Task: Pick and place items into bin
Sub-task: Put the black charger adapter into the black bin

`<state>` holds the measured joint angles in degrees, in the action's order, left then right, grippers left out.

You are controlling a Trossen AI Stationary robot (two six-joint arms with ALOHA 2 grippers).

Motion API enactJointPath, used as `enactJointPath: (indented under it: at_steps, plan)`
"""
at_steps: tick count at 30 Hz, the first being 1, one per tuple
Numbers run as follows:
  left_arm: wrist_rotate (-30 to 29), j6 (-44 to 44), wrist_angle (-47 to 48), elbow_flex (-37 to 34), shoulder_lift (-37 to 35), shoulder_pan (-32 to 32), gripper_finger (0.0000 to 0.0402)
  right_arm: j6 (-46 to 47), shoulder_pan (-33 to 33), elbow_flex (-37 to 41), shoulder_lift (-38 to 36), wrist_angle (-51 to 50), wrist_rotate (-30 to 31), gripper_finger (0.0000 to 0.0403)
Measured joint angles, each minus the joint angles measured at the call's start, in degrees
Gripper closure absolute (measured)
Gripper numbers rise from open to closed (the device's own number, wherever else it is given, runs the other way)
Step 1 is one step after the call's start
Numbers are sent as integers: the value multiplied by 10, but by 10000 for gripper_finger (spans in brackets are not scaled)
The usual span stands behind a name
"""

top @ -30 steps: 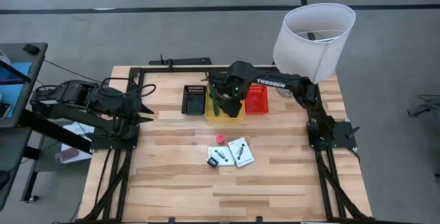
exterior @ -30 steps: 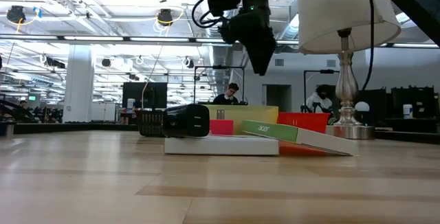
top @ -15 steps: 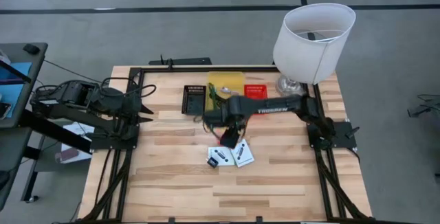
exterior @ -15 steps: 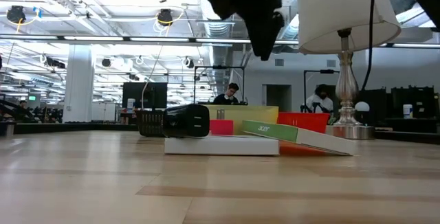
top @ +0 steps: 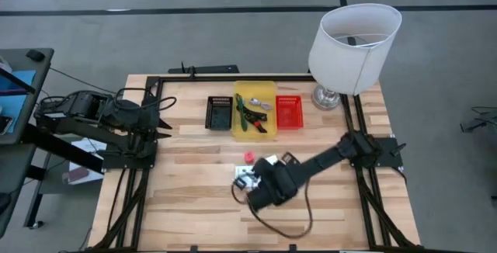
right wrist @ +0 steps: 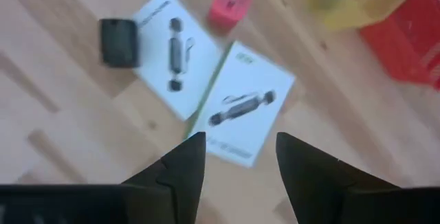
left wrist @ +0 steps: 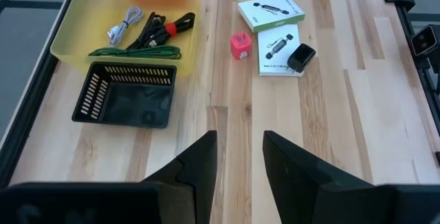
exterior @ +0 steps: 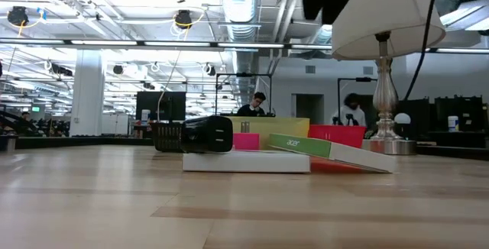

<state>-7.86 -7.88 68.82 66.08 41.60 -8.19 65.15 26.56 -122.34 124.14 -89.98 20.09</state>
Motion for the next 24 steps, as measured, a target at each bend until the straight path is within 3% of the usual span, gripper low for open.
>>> enactJointPath:
  at_steps: [4, 9, 14, 24]
  plan:
    - [0, -1, 0, 0, 0, 0, 290, 68, 31, -2, 6, 24, 14, 239]
    - [0, -2, -1, 0, 0, 0, 290, 83, 43, -1, 38, 57, -3, 237]
    - [0, -2, -1, 0, 0, 0, 290, 60, 37, 0, 77, 86, -20, 232]
    - [0, -2, -1, 0, 0, 0, 290, -27, 33, -1, 86, 241, 49, 231]
